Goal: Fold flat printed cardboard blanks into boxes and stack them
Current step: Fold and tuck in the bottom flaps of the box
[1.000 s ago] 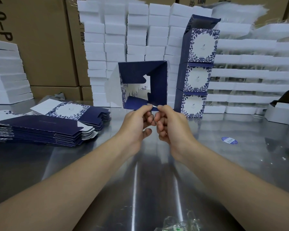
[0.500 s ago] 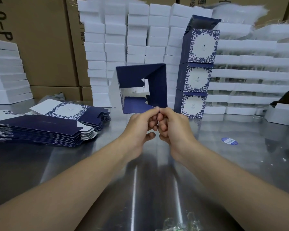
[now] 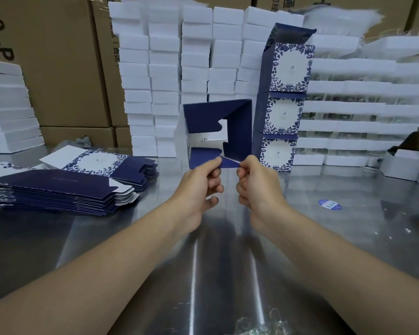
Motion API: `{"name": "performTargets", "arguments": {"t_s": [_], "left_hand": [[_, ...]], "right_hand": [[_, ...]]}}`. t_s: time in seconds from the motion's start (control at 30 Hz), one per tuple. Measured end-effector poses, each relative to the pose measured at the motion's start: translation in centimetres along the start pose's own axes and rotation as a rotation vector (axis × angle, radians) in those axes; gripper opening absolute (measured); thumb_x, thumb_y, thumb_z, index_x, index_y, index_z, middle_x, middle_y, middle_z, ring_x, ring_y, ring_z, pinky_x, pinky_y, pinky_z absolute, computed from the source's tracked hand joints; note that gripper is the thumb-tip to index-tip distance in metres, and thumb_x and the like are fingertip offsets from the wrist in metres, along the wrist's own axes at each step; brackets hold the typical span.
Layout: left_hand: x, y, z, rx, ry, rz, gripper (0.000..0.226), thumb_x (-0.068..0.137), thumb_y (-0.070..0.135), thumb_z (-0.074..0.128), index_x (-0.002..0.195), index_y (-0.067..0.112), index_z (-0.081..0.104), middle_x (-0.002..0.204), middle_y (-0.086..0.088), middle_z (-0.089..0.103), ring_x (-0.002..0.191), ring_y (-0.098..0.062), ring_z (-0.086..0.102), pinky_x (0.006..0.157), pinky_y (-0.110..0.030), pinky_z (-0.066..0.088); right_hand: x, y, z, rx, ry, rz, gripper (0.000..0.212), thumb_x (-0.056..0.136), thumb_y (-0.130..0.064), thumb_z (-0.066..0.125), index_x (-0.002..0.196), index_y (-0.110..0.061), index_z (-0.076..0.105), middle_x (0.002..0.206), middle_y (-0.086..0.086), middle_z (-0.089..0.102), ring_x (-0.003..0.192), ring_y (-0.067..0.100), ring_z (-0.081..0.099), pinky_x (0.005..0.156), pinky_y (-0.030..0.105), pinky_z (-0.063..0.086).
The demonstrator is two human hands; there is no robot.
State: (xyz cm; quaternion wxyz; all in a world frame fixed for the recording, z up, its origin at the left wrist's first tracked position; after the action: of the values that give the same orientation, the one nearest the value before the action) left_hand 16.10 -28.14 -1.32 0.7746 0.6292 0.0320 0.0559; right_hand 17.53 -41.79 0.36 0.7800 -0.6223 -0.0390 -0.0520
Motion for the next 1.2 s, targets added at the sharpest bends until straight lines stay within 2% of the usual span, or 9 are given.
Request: {"name": "performTargets", "arguments": {"t_s": [0.23, 0.43, 0.6, 0.8, 1.0, 1.2], "left_hand": [[0.3, 0.2, -0.1, -0.043, -0.02, 0.018, 0.039, 0.101, 0.031, 0.062, 0.066, 0.022, 0.049, 0.055, 0.006, 0.036, 0.055, -0.011, 0.049, 0.059, -0.027, 0.034], [0.1, 0.2, -0.3, 0.009, 0.017, 0.016, 0.038, 0.099, 0.044, 0.066, 0.069, 0.025, 0.053, 0.056, 0.008, 0.039, 0.056, -0.01, 0.052, 0.06, -0.028, 0.036], [0.4, 0.7, -1.6, -0.026, 0.093, 0.018, 0.033, 0.1, 0.034, 0.063, 0.07, 0.023, 0.054, 0.053, 0.008, 0.039, 0.054, -0.009, 0.052, 0.057, -0.025, 0.033], [0.3, 0.7, -1.4, -0.021, 0.084, 0.032, 0.033, 0.1, 0.035, 0.065, 0.071, 0.022, 0.055, 0.054, 0.007, 0.04, 0.054, -0.009, 0.052, 0.058, -0.026, 0.036], [0.0, 0.4, -0.5, -0.008, 0.041, 0.021, 0.034, 0.102, 0.04, 0.064, 0.074, 0.023, 0.053, 0.056, 0.007, 0.04, 0.056, -0.009, 0.052, 0.058, -0.026, 0.037], [-0.3, 1.0, -0.1, 0.01, 0.023, 0.057, 0.038, 0.101, 0.039, 0.064, 0.069, 0.022, 0.052, 0.059, 0.004, 0.042, 0.06, -0.012, 0.052, 0.064, -0.029, 0.039]], "right_hand": [[-0.1, 0.5, 1.0, 0.008, -0.116, 0.052, 0.032, 0.092, -0.025, 0.054, 0.062, -0.018, 0.049, 0.05, -0.003, 0.032, 0.041, 0.014, 0.024, 0.038, 0.022, 0.021], [0.4, 0.2, 0.4, 0.04, -0.037, 0.005, 0.026, 0.092, -0.016, 0.05, 0.066, -0.016, 0.046, 0.047, -0.005, 0.029, 0.038, 0.012, 0.022, 0.036, 0.022, 0.021], [0.7, 0.2, -0.1, 0.021, -0.027, -0.003, 0.024, 0.09, -0.02, 0.052, 0.067, -0.018, 0.045, 0.05, -0.005, 0.026, 0.042, 0.013, 0.02, 0.037, 0.023, 0.02], [0.6, 0.8, 1.2, 0.016, -0.182, 0.063, 0.028, 0.092, -0.025, 0.057, 0.066, -0.019, 0.052, 0.052, -0.005, 0.038, 0.044, 0.012, 0.03, 0.039, 0.022, 0.024], [0.7, 0.5, 1.1, 0.062, -0.16, 0.054, 0.025, 0.092, -0.019, 0.054, 0.068, -0.017, 0.048, 0.053, -0.004, 0.031, 0.046, 0.013, 0.022, 0.042, 0.024, 0.018], [-0.2, 0.7, 2.4, 0.018, -0.265, 0.077, 0.029, 0.093, -0.025, 0.056, 0.064, -0.019, 0.053, 0.051, -0.004, 0.04, 0.045, 0.011, 0.031, 0.043, 0.022, 0.027]]}}
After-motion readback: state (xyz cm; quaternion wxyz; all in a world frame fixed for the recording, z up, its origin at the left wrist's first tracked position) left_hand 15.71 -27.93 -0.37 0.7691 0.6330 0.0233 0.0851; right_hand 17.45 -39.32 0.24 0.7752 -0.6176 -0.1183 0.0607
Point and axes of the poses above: each hand's wrist, its own x-axis towards the middle knuckle, its own z-axis out of the palm, y = z × x, the point moved 10 cm from there along x, towards the middle knuckle
